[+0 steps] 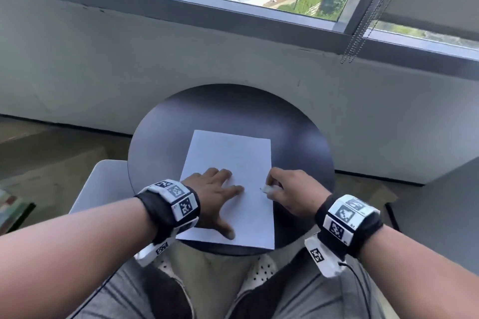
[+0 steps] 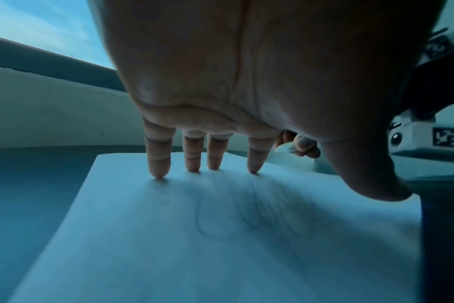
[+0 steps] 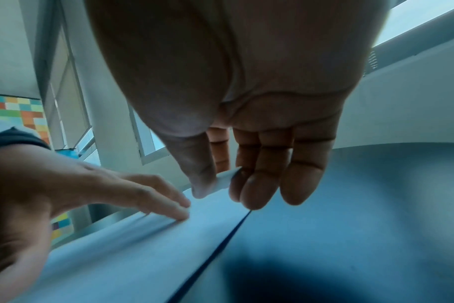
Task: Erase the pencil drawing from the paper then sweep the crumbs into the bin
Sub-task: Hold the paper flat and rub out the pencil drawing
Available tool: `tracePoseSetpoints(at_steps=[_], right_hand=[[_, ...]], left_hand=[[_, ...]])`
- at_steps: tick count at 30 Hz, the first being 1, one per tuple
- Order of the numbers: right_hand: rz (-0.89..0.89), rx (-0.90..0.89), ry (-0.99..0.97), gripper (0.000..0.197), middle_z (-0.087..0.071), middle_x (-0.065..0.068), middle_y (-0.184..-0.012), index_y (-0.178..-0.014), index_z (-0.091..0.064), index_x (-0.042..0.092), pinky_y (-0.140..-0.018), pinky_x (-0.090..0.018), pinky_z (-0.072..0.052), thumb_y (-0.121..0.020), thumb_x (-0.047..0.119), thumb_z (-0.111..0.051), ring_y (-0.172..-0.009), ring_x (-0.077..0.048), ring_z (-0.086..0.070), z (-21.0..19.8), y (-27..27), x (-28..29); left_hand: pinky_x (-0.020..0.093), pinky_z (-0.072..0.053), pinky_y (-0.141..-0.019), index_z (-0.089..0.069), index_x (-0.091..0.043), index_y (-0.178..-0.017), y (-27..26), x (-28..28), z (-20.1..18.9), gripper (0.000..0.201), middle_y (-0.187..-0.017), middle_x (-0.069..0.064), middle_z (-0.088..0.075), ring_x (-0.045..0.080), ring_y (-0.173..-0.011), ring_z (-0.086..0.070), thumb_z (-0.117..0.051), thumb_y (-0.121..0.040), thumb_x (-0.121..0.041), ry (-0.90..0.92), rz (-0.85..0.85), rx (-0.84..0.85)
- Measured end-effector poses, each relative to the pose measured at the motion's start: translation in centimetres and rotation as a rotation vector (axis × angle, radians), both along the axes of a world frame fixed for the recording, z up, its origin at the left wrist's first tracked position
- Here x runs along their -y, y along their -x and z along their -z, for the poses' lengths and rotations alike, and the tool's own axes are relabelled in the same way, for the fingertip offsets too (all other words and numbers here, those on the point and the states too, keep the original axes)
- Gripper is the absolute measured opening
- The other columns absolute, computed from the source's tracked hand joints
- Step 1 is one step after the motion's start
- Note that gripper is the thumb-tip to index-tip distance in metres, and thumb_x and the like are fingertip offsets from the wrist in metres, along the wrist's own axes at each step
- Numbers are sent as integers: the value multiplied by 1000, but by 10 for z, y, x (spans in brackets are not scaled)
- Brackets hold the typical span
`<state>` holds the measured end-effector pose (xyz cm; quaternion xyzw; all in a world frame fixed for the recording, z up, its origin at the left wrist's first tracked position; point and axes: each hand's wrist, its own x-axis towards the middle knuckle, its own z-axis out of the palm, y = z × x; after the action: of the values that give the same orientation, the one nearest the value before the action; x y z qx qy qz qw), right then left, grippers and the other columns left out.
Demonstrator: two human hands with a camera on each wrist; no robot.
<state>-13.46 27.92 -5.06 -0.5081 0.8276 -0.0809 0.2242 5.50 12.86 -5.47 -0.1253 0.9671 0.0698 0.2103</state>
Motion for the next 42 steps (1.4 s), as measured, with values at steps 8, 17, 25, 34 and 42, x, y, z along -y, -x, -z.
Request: tracePoseSetpoints(at_steps=[8, 17, 25, 34, 42], right_hand=[[-103, -170, -52, 24, -62, -2, -103, -98, -49, 25, -80, -41, -49, -95, 49, -45, -93, -29, -57, 8, -19, 8], [-235, -239, -59, 30, -61, -1, -99, -99, -46, 21, -75, -39, -49, -99, 50, -40, -91, -29, -59, 7, -19, 16], [-509, -210, -56, 19, -52, 4, -93, -99, -42, 26, -71, -37, -47, -99, 44, -42, -88, -23, -56, 12, -36, 6], [-521, -148, -97, 9, -44, 8, -91, -98, -42, 28, -71, -35, -43, -97, 32, -50, -86, -19, -49, 7, -52, 7], [-393, -185, -22, 15, -54, 1, -94, -92, -36, 24, -67, -33, -35, -99, 35, -44, -86, -23, -52, 7, -50, 14]], left_hand=[[49, -16, -120, -10, -35, -152, 7, 5, 10, 120, -164, 5, 4, 28, -150, 3, -61, -58, -89, 29, -76, -12], [67, -4, -114, 18, -48, -148, 5, 7, 30, 127, -162, -3, 28, 22, -150, 21, -47, -52, -99, 0, -120, 38], [71, -7, -111, 20, -48, -148, 8, 5, 30, 128, -160, -2, 31, 23, -150, 22, -50, -52, -98, -8, -129, 59], [74, -5, -108, 20, -49, -147, 5, 2, 33, 127, -160, -2, 32, 23, -150, 23, -50, -53, -98, -30, -153, 50], [77, -4, -106, 19, -51, -147, 5, -1, 31, 127, -160, -4, 32, 21, -150, 22, -51, -52, -98, -33, -181, 58]])
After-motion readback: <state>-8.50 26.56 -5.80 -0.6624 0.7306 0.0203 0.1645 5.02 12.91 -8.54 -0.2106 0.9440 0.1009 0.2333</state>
